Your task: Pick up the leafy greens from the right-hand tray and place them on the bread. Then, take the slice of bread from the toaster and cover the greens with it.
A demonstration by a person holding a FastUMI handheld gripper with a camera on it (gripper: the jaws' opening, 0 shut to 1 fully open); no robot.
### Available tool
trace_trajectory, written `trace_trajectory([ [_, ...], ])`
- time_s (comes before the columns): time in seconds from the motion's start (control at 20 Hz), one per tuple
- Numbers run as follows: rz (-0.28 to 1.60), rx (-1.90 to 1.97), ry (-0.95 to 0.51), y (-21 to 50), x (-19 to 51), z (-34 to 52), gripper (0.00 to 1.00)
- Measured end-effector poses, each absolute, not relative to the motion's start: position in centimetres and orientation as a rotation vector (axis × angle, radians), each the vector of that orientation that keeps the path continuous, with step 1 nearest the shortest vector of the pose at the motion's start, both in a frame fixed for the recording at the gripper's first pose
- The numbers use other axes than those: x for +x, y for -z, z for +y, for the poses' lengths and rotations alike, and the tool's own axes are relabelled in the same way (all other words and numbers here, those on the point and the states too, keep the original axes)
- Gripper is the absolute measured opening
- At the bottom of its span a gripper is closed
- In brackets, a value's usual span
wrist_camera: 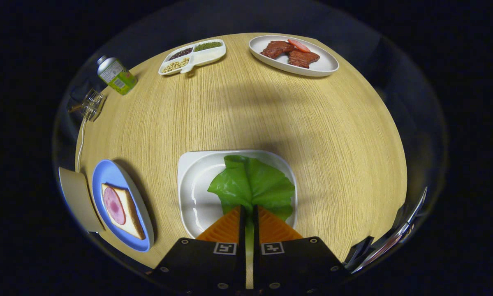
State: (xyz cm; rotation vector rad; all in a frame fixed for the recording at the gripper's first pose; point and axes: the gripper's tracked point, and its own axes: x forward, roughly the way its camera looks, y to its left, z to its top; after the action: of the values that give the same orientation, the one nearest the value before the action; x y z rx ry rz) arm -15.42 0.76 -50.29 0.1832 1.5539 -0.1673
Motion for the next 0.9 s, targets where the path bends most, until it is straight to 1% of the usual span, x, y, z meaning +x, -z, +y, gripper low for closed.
trace_trajectory([
  [0.05, 1.554, 0.187, 0.176, 50.2, -15.4, 0.8, 0.05],
  [0.15, 1.552, 0.191, 0.190, 50.1, -15.4, 0.8, 0.04],
  [0.25, 1.542, 0.233, 0.205, 49.6, -15.2, 1.3, 0.02],
  [0.5, 1.498, 0.299, 0.196, 47.0, -14.4, 2.9, 0.01],
  [0.7, 1.457, 0.312, 0.169, 44.4, -13.6, 4.2, 0.01],
  [0.9, 1.410, 0.319, 0.108, 41.2, -12.2, 6.4, 0.01],
])
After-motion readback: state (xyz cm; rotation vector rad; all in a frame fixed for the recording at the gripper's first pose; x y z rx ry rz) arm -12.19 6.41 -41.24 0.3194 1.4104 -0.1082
